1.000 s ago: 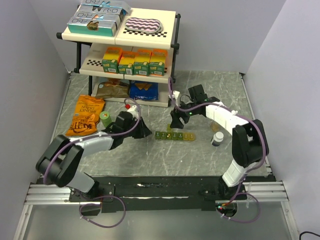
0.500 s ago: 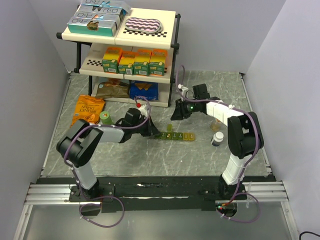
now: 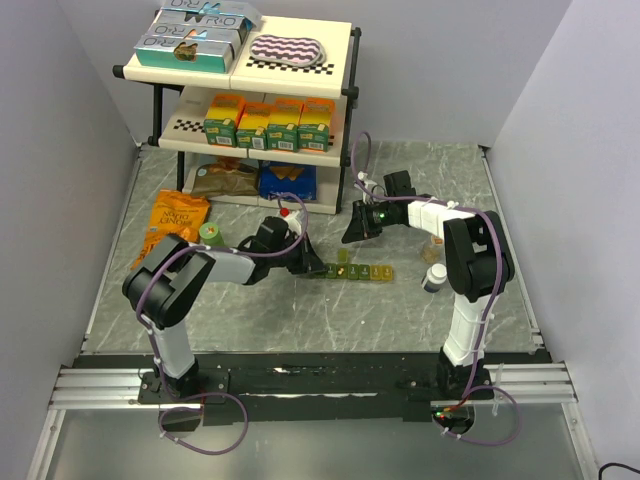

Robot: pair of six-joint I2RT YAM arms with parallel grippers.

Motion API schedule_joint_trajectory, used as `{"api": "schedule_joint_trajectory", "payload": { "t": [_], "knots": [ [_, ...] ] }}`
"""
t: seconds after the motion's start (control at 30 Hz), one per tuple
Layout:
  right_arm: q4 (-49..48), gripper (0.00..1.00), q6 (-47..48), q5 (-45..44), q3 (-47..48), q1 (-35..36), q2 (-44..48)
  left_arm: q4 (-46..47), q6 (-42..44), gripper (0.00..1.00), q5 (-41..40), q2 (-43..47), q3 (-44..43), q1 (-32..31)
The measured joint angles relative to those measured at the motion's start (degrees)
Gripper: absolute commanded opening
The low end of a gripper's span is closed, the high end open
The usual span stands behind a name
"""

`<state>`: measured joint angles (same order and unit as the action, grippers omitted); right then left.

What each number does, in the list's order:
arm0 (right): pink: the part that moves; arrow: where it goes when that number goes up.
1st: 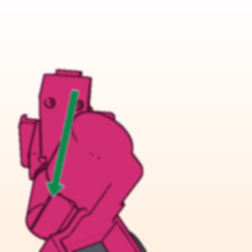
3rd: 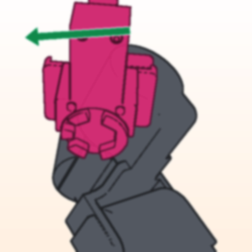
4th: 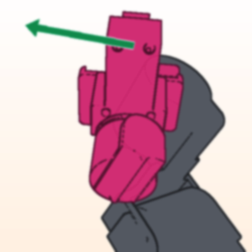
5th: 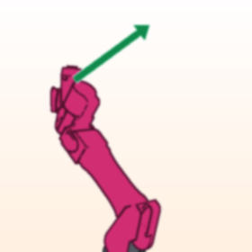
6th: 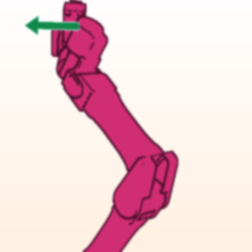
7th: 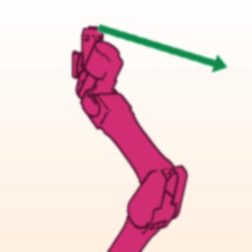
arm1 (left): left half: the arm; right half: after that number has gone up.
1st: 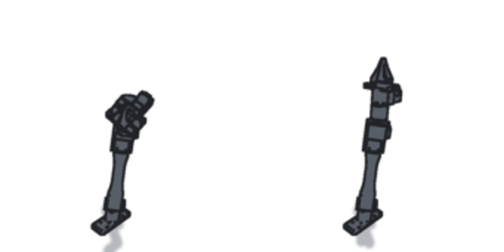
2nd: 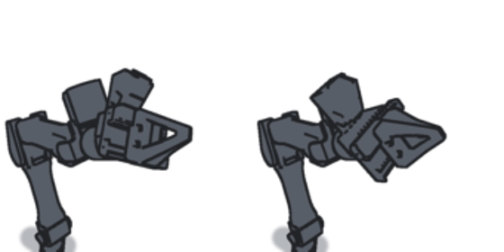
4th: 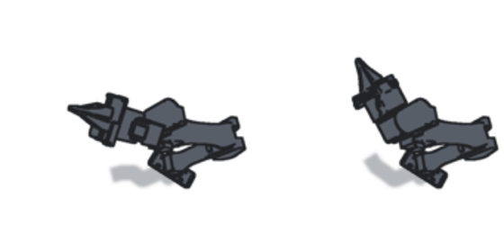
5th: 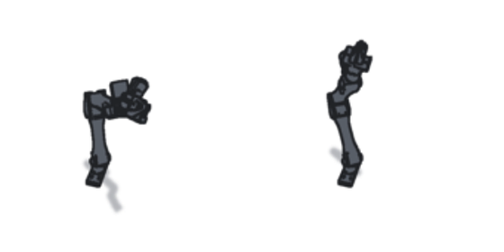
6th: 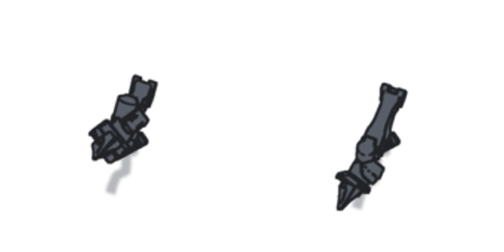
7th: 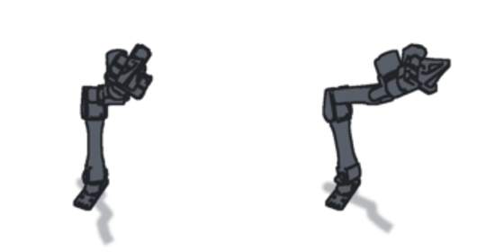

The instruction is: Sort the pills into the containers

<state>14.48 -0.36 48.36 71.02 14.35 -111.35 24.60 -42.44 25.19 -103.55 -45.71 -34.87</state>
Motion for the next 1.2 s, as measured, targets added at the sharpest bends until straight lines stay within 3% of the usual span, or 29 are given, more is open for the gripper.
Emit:
{"api": "schedule_joint_trajectory", "payload": {
  "t": [0.23,1.2],
  "knots": [
    [1.6,0.17,0.8,1.8,0.2,0.1,-0.3,-0.1,-1.2,0.01,-1.1,-1.3,-1.7,0.0],
    [10.3,0.11,8.3,4.6,-4.9,3.4,4.1,-1.8,-2.5,0.01,-2.6,-1.9,-3.2,0.0]
  ]
}}
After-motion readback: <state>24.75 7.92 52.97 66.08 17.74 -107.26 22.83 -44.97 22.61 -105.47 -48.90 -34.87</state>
